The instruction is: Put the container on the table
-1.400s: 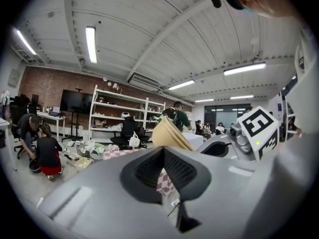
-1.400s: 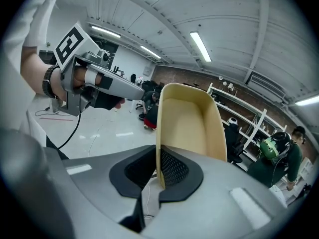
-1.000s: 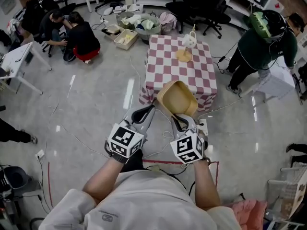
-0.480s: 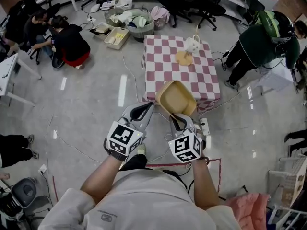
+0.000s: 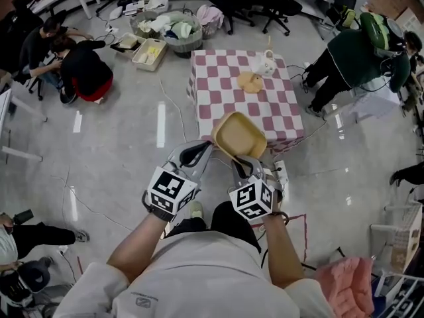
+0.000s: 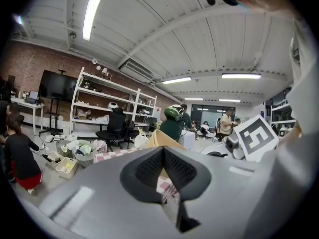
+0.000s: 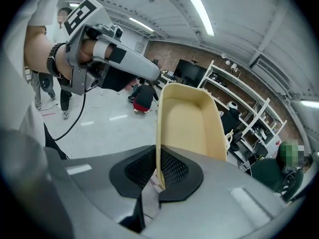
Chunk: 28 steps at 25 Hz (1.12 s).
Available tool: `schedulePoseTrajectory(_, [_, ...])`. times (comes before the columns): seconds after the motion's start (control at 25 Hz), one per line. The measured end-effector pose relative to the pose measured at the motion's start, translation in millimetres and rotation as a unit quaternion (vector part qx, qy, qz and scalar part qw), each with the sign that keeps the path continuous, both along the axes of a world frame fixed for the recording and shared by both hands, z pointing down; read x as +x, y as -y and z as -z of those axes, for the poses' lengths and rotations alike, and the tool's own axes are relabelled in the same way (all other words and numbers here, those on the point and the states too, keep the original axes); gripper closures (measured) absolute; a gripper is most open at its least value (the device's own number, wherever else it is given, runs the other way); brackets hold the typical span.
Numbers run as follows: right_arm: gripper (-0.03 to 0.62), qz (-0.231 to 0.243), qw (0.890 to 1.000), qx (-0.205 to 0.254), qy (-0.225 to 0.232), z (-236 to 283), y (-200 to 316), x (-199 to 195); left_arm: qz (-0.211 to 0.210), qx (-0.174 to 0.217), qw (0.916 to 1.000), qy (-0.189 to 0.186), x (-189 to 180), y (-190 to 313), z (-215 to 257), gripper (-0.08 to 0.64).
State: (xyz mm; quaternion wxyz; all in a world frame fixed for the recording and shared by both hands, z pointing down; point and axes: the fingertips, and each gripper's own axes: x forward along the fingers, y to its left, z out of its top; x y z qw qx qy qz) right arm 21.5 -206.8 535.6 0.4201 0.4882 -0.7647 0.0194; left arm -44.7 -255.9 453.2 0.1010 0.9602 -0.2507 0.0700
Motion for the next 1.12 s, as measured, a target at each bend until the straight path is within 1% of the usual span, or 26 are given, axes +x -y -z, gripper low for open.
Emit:
schedulePoseTrajectory(0.28, [0.566, 0.008, 1.000, -0.015, -0.004, -26.5, 29.8, 9.1, -0.008, -0.010, 0.9999, 0.006, 15.3, 24.2, -20.1, 0.554])
schedulePoseTrajectory(0.48, [0.566, 0.025, 0.999, -0.032, -0.008, -51.1, 56.3, 22.8, -0.002, -0.022, 0.9997, 0.013, 32.9, 50.4, -38.5, 0.554])
schedulePoseTrajectory(0.64, [0.566, 0.049, 0.997, -0.051, -0.023, -70.8, 78.0, 40.4, 0.005, -0.035, 0.9992, 0.020, 50.9, 73.6, -52.6, 0.554])
schedulePoseTrajectory(0.96, [0.566, 0.112, 0.987, -0.088, -0.073, -122.3, 128.9, 87.7, 0.023, -0.061, 0.9972, 0.038, 95.8, 125.2, -94.4, 0.554])
schedulePoseTrajectory(1.12, [0.566, 0.138, 0.981, -0.105, -0.086, -150.0, 152.5, 107.1, 0.033, -0.071, 0.9959, 0.044, 115.2, 147.9, -115.2, 0.554])
